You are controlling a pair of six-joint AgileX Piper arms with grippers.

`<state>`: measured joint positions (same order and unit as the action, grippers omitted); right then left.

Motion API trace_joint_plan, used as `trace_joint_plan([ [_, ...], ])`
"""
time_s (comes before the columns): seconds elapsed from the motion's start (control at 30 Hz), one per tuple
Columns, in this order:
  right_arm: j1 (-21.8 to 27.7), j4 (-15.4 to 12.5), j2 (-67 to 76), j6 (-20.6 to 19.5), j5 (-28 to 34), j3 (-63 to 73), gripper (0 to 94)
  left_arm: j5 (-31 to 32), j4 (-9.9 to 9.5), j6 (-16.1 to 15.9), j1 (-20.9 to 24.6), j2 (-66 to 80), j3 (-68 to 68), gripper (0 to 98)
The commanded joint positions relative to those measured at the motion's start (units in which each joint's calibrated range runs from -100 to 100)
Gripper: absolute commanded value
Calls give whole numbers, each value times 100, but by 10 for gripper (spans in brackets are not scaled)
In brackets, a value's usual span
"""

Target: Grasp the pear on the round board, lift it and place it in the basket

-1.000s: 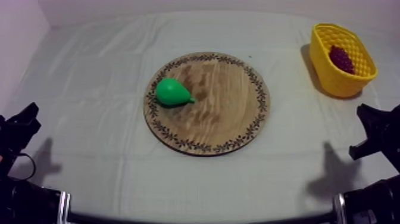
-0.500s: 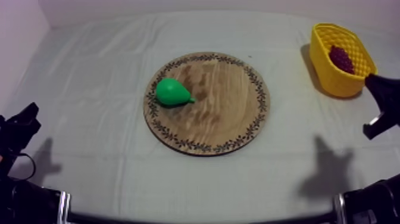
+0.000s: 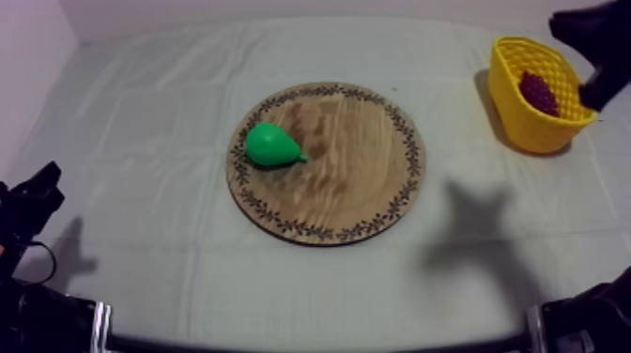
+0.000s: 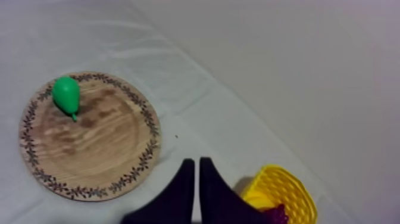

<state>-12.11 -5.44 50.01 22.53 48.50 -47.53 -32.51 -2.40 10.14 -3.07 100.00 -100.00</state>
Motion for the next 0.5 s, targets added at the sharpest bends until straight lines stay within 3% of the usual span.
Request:
trace_joint_plan([
  [0.0,-214,99,-789,-88,365,929,6,1,-2,-1,-1,0,0,1],
  [0.47,-1183,640,-3209,-302,1772,3247,6,1,-2,-1,-1,0,0,1],
])
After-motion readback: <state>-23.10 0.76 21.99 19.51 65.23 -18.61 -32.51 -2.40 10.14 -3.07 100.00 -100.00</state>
